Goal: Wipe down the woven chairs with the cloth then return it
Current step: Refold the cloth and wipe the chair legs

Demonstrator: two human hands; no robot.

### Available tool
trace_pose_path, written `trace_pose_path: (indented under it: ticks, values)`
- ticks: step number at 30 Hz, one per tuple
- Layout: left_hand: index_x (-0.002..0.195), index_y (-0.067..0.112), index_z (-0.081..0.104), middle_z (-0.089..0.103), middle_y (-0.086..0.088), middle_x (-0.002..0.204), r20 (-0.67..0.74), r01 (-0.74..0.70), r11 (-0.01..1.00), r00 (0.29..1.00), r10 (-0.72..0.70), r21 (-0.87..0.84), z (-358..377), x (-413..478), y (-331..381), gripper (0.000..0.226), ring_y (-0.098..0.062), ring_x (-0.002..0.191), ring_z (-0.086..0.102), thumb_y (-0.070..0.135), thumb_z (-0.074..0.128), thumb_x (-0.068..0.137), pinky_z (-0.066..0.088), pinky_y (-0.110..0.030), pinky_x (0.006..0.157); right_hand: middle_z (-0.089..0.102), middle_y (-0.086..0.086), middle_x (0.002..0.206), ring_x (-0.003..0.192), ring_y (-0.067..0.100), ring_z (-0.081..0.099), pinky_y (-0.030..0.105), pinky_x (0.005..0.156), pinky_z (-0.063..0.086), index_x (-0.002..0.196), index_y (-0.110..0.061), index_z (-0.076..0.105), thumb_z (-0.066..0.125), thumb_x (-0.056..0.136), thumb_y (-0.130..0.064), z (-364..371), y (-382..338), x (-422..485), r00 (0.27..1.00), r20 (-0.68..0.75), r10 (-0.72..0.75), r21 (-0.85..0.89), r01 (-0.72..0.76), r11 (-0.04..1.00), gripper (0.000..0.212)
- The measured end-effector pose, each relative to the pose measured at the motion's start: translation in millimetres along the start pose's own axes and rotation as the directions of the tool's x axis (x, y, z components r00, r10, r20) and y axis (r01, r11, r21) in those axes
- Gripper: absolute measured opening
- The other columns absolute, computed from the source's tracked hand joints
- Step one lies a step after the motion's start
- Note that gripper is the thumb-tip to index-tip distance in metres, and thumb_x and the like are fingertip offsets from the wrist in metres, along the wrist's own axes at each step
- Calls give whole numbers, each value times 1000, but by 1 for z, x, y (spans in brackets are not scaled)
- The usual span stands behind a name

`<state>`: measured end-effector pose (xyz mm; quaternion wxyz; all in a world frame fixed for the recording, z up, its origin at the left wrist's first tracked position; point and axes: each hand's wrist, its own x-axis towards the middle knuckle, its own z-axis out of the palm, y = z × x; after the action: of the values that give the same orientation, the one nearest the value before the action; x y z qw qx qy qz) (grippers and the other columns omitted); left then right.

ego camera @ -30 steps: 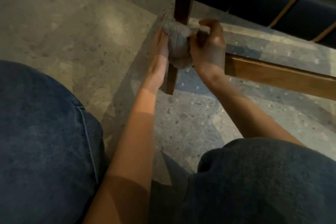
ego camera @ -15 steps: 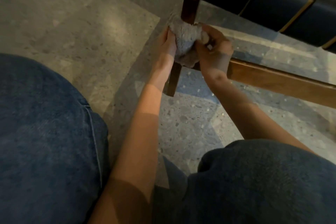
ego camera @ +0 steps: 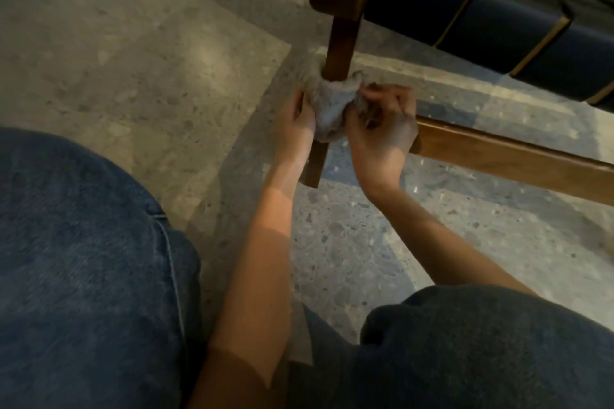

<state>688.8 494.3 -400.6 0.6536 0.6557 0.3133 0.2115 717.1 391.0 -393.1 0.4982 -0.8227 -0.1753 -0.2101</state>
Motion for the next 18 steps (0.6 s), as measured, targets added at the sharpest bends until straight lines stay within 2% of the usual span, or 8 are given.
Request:
trace_pose_path:
  ticks: [2, 4, 6, 8, 11, 13, 16, 18]
  values:
    - [115, 11, 59, 65, 2, 99, 18, 70, 997, 997, -69, -18, -2, -3, -23, 22, 7, 79, 56, 9, 47, 97, 45, -7, 67, 59, 17, 95, 80, 13, 58, 25, 69, 51, 82, 0, 67, 74, 79, -6, 0, 11, -11, 997, 27, -69, -14, 69, 997, 10]
    - [114, 13, 60, 64, 6, 95, 5, 145, 989, 989, -145, 10, -4, -8, -43, 23, -2, 84, 60, 5, 50, 95, 46, -9, 68, 60, 16, 89, 70, 21, 60, 33, 60, 52, 79, 0, 69, 74, 79, -7, 0, 21, -25, 989, 118, -87, -57, 94, 994, 9]
    - [117, 10, 60, 65, 0, 105, -13, 218, 974, 976, -218, 66, -5, -13, -61, 25, -16, 100, 61, 5, 50, 95, 48, -17, 79, 63, 15, 85, 67, 25, 62, 37, 57, 52, 83, -2, 73, 73, 79, -8, 1, 32, -37, 971, 237, -38, -119, 68, 991, 7]
    - [127, 4, 52, 58, -13, 125, -20, 263, 955, 965, -263, 136, -3, -20, -72, 30, -26, 117, 54, 6, 43, 98, 43, -28, 96, 68, 13, 82, 68, 25, 65, 38, 62, 53, 82, -4, 75, 70, 82, -8, 2, 44, -43, 943, 323, 80, -136, -37, 990, 7]
    - [134, -3, 40, 44, -20, 139, -64, 240, 934, 971, -232, 265, 4, -30, -72, 36, -30, 130, 42, 1, 36, 98, 32, -32, 107, 72, 8, 82, 70, 18, 65, 39, 69, 55, 80, -7, 73, 66, 87, -13, 4, 54, -40, 842, 413, 348, -143, -317, 938, 12]
    - [132, -8, 38, 41, -25, 139, -127, 260, 892, 965, -229, 370, 8, -37, -69, 36, -35, 128, 42, 3, 38, 97, 33, -36, 105, 73, 6, 88, 69, 13, 64, 30, 67, 55, 88, -10, 75, 67, 87, -17, 1, 57, -40, 828, 426, 364, -157, -328, 931, 11]
    - [133, -8, 34, 36, -27, 139, -212, 347, 782, 937, -276, 518, 19, -58, -61, 41, -39, 124, 41, 9, 39, 97, 35, -40, 97, 72, 6, 93, 72, 12, 65, 24, 65, 55, 95, -10, 73, 67, 89, -19, -19, 61, -44, 835, 397, 381, -140, -355, 924, 13]
    - [132, -8, 35, 36, -26, 139, -192, 322, 760, 947, -259, 564, 36, -78, -53, 40, -38, 126, 39, 11, 39, 97, 32, -42, 99, 71, 5, 93, 76, 13, 67, 21, 64, 54, 95, -10, 73, 68, 88, -20, -44, 69, -47, 851, 333, 406, -120, -389, 913, 13]
